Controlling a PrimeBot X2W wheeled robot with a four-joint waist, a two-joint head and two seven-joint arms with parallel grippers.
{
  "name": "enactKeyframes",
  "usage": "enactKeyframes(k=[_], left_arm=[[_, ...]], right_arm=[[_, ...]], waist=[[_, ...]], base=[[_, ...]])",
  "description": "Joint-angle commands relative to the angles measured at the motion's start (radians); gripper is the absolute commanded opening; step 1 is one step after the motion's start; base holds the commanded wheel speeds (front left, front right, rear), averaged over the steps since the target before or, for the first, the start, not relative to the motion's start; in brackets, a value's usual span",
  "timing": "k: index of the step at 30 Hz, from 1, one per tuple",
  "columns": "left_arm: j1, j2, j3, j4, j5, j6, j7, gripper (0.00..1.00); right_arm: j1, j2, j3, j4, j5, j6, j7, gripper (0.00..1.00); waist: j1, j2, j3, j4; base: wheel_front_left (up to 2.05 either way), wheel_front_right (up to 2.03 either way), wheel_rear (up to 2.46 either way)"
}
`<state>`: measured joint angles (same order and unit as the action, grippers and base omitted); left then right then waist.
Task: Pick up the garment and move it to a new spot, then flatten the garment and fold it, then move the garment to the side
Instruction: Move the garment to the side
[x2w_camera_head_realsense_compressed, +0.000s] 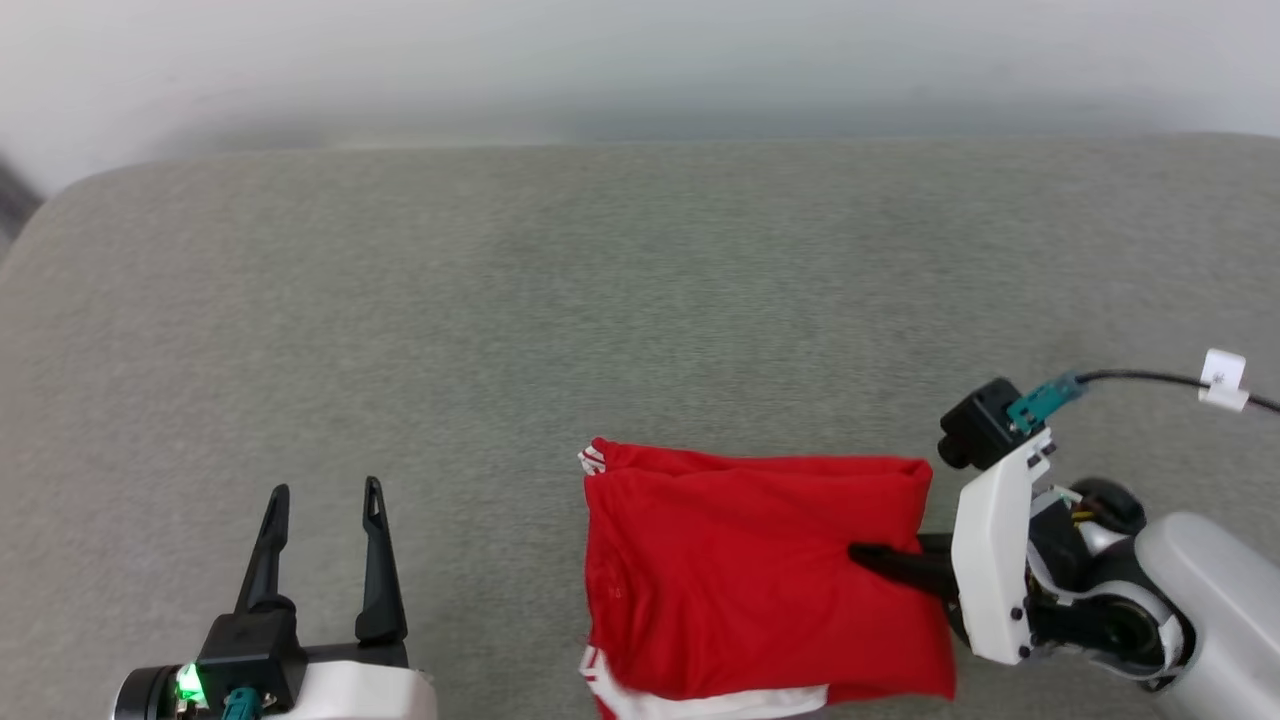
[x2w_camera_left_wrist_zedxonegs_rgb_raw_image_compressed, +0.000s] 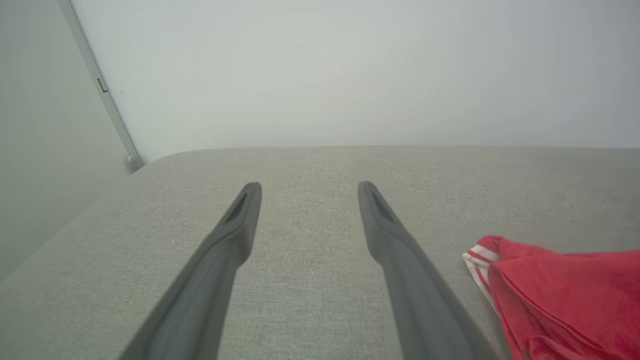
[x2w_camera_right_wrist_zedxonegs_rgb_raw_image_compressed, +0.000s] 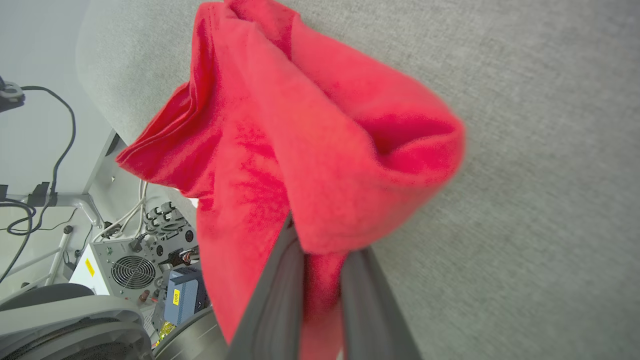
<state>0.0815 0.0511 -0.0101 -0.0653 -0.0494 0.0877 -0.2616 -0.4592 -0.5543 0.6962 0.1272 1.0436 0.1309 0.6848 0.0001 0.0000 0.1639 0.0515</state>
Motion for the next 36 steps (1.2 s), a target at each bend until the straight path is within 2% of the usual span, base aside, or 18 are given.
enactKeyframes(k=[1, 9, 10, 14, 19, 27, 33, 36], left_arm=[[0.008, -0.001, 0.004, -0.004, -0.007, 0.003, -0.004, 1.00], [0.005, -0.001, 0.015, -0.023, -0.020, 0.028, -0.004, 1.00], [-0.009, 0.000, 0.020, -0.027, -0.006, 0.020, -0.004, 1.00], [-0.030, 0.000, 0.038, -0.038, 0.008, 0.013, -0.004, 1.00], [-0.061, 0.005, 0.055, -0.055, 0.023, -0.005, -0.004, 1.00], [-0.109, 0.023, 0.072, -0.094, 0.040, -0.021, -0.004, 1.00], [-0.149, 0.037, 0.078, -0.117, 0.046, -0.027, -0.004, 1.00], [-0.166, 0.043, 0.077, -0.122, 0.047, -0.032, -0.004, 1.00]], right_arm=[[-0.025, -0.017, 0.006, -0.012, -0.006, 0.000, -0.003, 0.00], [-0.131, -0.150, 0.052, -0.107, -0.036, 0.000, -0.011, 0.00], [-0.163, -0.210, 0.041, -0.109, -0.055, 0.000, -0.031, 0.00], [-0.210, -0.289, 0.030, -0.089, -0.091, 0.000, -0.054, 0.00], [-0.269, -0.375, 0.010, 0.009, -0.157, -0.001, -0.092, 0.00], [-0.384, -0.406, -0.029, 0.256, -0.259, -0.001, -0.158, 0.00], [-0.462, -0.366, -0.084, 0.438, -0.328, -0.001, -0.233, 0.00], [-0.482, -0.320, -0.115, 0.513, -0.322, -0.001, -0.262, 0.00]], waist=[[-0.0001, 0.0000, -0.016, -0.055], [-0.0001, 0.0000, 0.022, -0.214], [-0.0001, 0.0000, 0.046, -0.254], [-0.0001, 0.0000, 0.084, -0.290], [-0.0001, 0.0000, 0.146, -0.310], [-0.0001, 0.0000, 0.265, -0.313], [-0.0001, 0.0000, 0.344, -0.304], [-0.0001, 0.0000, 0.369, -0.299]], base=[[0.00, 0.00, 0.00], [0.00, 0.00, 0.00], [0.00, 0.00, 0.00], [0.00, 0.00, 0.00], [0.00, 0.00, 0.00], [0.00, 0.00, 0.00], [0.00, 0.00, 0.00], [0.00, 0.00, 0.00]])
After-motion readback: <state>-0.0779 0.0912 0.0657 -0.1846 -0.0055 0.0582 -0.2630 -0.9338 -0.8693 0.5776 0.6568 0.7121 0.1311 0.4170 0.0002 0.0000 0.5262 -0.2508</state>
